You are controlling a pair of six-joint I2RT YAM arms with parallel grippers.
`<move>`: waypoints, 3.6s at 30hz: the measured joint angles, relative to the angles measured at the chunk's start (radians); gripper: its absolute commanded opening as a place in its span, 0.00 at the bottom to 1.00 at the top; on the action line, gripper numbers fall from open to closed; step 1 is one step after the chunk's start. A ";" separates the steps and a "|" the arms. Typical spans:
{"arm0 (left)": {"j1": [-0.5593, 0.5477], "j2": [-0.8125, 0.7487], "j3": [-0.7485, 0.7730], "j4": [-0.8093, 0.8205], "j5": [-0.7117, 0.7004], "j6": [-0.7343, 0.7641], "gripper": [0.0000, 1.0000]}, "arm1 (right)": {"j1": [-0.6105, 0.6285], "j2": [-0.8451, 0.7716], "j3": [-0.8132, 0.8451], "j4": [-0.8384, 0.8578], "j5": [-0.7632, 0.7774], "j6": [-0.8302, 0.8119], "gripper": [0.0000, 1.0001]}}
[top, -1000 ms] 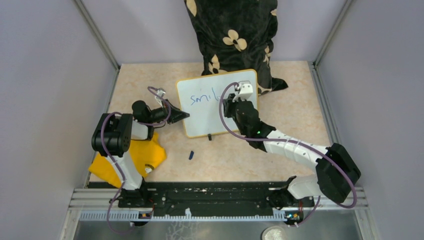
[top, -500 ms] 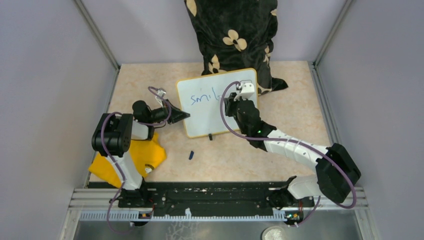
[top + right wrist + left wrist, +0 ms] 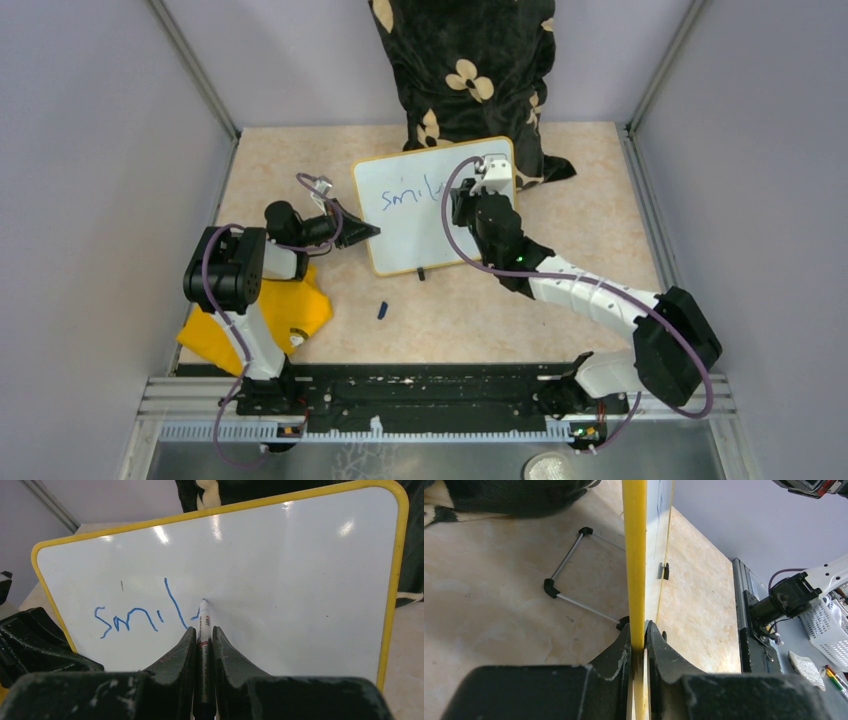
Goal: Write a sentence on the whiteboard
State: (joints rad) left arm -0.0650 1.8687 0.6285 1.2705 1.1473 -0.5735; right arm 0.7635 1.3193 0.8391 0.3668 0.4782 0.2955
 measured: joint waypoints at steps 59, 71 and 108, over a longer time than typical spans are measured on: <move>-0.001 0.000 0.008 -0.022 0.007 0.007 0.00 | -0.003 -0.048 -0.060 -0.044 0.011 0.020 0.00; -0.002 0.000 0.008 -0.022 0.008 0.009 0.00 | 0.081 -0.073 -0.038 -0.031 -0.014 -0.015 0.00; -0.002 0.000 0.008 -0.024 0.008 0.010 0.00 | 0.090 0.116 0.109 0.008 -0.028 -0.060 0.00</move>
State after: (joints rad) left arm -0.0666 1.8687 0.6365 1.2469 1.1557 -0.5640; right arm 0.8539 1.4357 0.9482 0.3752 0.4503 0.2359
